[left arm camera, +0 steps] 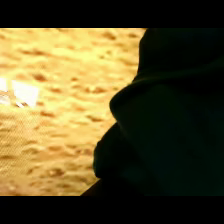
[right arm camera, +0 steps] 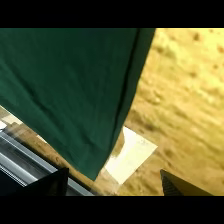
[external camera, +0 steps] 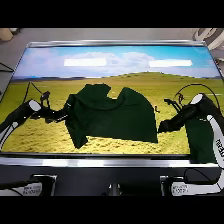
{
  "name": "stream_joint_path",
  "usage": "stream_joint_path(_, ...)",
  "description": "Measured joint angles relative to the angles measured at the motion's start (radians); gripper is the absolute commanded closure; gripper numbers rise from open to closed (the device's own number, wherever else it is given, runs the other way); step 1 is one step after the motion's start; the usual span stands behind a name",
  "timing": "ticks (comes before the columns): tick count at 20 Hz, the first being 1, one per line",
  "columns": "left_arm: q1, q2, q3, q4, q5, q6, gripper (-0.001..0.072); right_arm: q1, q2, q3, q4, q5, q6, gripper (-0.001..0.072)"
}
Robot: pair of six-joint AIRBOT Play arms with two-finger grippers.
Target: Fold the shirts.
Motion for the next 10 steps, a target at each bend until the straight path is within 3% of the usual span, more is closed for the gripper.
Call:
stream_joint_path(3, -0.003, 0.011, 0.020, -0.003, -0.026, 0.022, 0.0686, 0.064, 0.001, -0.034, 0.010, -0.047, 0.005, 0.0083)
stream_joint_path(5, -0.008, 0.031, 0.027, -0.005, -0.037, 0.034, 0.0686, 0.103, 0.002, -0.048, 0.018, -0.082, 0.021, 0.0128)
stream_joint_path(6, -0.010, 0.043, 0.030, -0.005, -0.043, 0.038, 0.0686, 0.116, -0.001, -0.053, 0.029, -0.098, 0.031, 0.0184)
stream_joint_path(7, -0.011, 0.055, 0.031, -0.005, -0.043, 0.041, 0.0686, 0.128, -0.004, -0.056, 0.034, -0.111, 0.039, 0.0290)
stream_joint_path(9, -0.014, 0.078, 0.034, -0.005, -0.049, 0.045, 0.0686, 0.142, -0.013, -0.063, 0.054, -0.145, 0.048, 0.0689)
stream_joint_path(10, -0.014, 0.090, 0.035, -0.005, -0.051, 0.045, 0.0687, 0.146, -0.018, -0.066, 0.072, -0.159, 0.048, 0.0683)
